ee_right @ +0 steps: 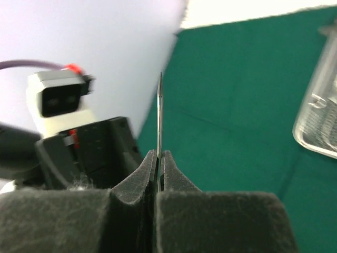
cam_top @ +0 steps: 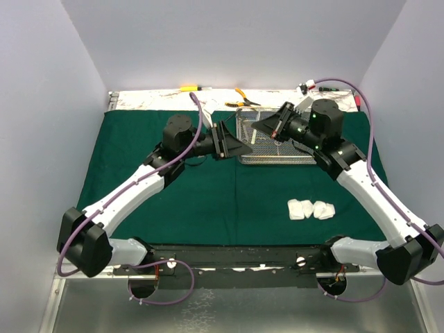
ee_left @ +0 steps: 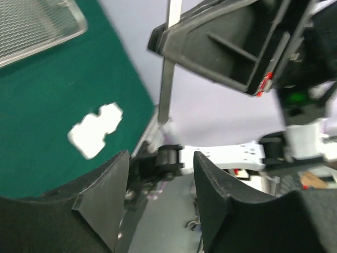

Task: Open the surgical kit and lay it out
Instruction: Place the medical item in the surgical kit.

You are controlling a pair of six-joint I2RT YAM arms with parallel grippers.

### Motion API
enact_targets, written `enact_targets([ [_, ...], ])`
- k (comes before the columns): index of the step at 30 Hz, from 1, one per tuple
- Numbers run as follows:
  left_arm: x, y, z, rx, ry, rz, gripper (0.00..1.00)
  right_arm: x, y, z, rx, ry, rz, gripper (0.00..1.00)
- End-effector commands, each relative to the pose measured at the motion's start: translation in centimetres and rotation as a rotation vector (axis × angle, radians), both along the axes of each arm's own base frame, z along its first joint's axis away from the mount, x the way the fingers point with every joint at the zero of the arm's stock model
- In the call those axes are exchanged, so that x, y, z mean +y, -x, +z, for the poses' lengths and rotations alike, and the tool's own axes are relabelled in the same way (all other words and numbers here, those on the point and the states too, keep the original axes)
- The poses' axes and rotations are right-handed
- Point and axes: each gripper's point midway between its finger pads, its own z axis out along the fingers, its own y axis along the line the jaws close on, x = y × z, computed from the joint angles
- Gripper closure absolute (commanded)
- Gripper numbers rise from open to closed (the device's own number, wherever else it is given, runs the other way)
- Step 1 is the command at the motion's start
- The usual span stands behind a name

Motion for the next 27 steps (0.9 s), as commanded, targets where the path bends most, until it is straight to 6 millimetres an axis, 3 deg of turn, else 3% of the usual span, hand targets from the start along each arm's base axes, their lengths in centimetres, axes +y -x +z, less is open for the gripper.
enact_targets([
  [1,4.3,-0.6,-9.4,-0.018,-0.389,0.156,0.43,-5.1,1.0,-11.8,0.301,0.41,-0.153,0.99],
  [4,6.9,-1.0,-12.8,-0.028,-0.539,0.226,0.42,-7.6,3.1,-17.0,0.414,0.559,-0.201,0.99],
  [7,8.4,-1.3,-14.5,-0.032,-0.614,0.273,0.41,-8.9,5.7,-21.8,0.502,0.674,-0.221,0.99],
  [12,9.8,-2.3,-15.8,-0.016,-0.673,0.36,0.41,-8.7,8.7,-27.5,0.576,0.822,-0.22,0.99],
  [16,11.3,-3.4,-16.8,0.01,-0.733,0.457,0.41,-7.8,9.3,-30.2,0.596,0.916,-0.222,0.99],
  [27,14.8,-4.0,-18.9,0.067,-0.837,0.62,0.41,-7.5,9.3,-33.7,0.625,0.993,-0.244,0.99],
])
